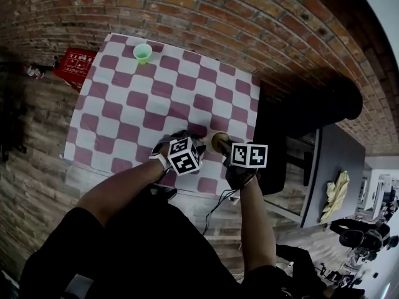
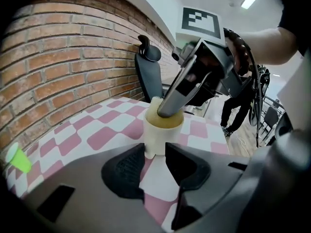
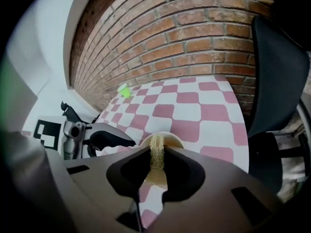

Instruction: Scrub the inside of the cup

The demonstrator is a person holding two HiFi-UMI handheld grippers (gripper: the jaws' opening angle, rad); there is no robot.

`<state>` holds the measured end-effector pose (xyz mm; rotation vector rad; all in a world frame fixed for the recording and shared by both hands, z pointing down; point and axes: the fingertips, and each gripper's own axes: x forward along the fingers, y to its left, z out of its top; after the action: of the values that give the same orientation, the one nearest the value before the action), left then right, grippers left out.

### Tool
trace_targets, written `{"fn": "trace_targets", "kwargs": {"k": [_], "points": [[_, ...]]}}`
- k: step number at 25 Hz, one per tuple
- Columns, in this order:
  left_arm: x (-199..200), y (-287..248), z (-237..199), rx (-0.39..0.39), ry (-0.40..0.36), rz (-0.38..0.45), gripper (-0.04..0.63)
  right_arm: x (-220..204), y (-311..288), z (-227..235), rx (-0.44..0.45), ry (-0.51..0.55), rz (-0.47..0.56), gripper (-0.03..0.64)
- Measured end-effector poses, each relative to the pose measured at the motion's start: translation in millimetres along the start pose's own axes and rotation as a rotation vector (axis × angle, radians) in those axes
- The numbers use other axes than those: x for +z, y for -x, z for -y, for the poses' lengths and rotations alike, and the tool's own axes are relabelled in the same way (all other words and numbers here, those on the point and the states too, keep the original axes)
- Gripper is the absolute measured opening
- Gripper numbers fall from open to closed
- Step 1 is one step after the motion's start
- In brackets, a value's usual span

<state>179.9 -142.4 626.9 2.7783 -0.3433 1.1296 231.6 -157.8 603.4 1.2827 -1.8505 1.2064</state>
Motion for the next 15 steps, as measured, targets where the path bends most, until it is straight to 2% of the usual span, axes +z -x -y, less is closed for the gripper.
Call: {"fn": "trace_targets", "kwargs": {"k": [3, 7, 9, 11, 15], "points": [[0, -1, 2, -0.005, -0.010, -0.005, 0.140, 7, 21, -7, 0.045, -0.032, 0.070, 0.077], [0, 0, 2, -0.008, -0.025, -0.013, 0.140, 26, 62, -23, 0.118, -0.023, 0.186, 0.077], [0, 1, 2, -0.008, -0.026, -0.015, 0.140, 38, 80, -26, 0.109, 0.009, 0.237, 0.077], [-1, 1, 3, -0.008, -0.026, -0.017, 0.140, 41, 84, -19, 0.028, 0.120, 0.213, 0.077], [-1, 1, 3, -0.008, -0.035, -0.023, 0.140, 16, 53, -9, -0.134, 0.486, -0.025, 0.077]]}}
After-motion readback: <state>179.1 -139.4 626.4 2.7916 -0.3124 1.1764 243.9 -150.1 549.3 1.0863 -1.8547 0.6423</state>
